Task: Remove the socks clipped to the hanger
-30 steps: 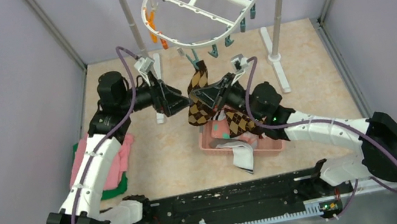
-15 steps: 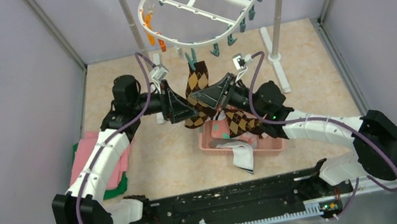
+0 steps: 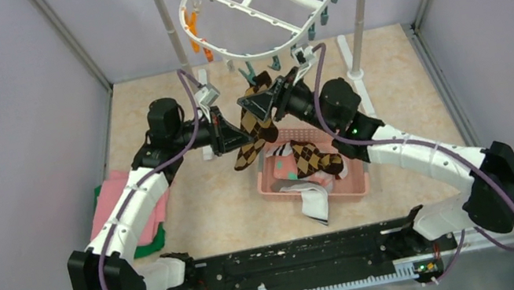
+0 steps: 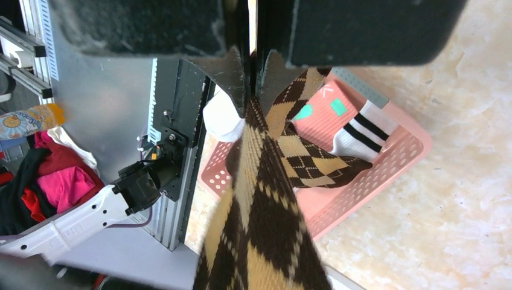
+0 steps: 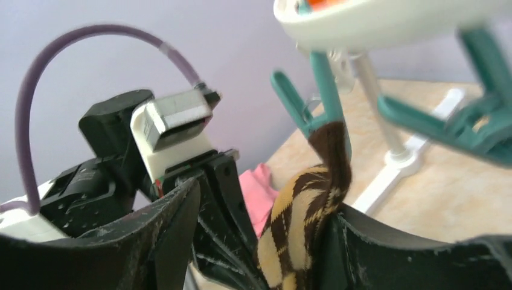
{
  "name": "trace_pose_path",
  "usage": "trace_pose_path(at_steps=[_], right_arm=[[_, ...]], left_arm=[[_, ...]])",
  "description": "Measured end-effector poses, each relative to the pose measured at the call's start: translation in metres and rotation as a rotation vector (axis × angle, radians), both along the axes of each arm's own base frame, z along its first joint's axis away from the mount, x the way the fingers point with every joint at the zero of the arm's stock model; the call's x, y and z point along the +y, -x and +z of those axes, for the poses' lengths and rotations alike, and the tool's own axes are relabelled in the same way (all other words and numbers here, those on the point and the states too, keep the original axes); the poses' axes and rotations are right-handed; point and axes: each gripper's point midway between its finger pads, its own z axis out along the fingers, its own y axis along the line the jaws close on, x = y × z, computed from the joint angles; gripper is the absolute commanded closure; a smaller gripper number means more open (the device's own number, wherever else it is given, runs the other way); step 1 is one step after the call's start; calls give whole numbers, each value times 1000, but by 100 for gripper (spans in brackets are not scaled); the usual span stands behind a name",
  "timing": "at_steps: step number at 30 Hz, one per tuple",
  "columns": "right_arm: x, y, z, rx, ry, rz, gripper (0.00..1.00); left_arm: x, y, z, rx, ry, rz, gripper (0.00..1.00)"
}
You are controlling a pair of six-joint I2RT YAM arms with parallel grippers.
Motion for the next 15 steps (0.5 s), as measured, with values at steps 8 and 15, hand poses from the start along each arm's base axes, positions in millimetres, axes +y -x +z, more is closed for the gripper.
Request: trace_pose_path(at_steps=[8,15], right_arm=[[-14,-36,25,-170,174,-200,44],[-10,-56,12,-266,285,-253,45]], left_arm=[[-4,-4,1,-16,-6,20,100],[-7,-3,-1,-3,-12,26,100]])
